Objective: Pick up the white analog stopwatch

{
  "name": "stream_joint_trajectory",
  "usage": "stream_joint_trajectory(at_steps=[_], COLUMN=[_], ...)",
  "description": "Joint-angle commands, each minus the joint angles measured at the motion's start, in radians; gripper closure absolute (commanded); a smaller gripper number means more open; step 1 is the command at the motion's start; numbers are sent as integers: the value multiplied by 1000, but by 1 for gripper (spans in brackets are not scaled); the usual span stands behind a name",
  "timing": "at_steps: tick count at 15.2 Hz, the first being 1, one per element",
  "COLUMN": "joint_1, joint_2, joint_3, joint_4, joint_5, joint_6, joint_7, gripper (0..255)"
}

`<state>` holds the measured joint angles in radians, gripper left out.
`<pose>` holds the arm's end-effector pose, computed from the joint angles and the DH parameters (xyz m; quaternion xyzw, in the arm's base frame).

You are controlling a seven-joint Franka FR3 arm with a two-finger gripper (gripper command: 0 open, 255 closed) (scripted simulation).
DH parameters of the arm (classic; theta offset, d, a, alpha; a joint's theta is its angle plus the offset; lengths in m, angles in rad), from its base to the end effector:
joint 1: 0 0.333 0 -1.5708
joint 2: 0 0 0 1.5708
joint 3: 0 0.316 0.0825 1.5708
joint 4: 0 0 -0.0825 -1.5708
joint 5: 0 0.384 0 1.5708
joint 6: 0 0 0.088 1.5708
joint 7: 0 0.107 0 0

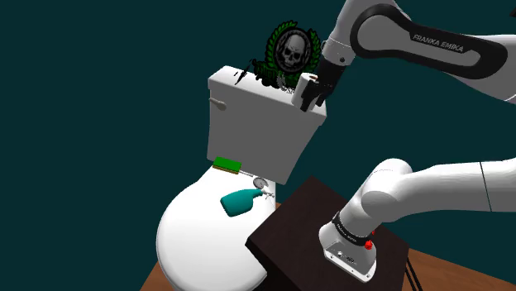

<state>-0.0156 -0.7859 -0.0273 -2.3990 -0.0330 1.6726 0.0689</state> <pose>0.3157 -0.0190 0.5792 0.9982 -0.0509 0.0298 0.0063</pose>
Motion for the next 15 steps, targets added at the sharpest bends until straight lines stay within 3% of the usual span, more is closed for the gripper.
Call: stream_joint_trajectory(at_steps=[1,8,15], joint_1=[0,-33,-52], joint_2=[0,34,159], joint_3=[0,-10,-18], joint_4=[0,-213,-373], joint_5=[0,35,82], joint_6=[0,244,528], joint_7=[0,87,160], gripper=[0,0,0])
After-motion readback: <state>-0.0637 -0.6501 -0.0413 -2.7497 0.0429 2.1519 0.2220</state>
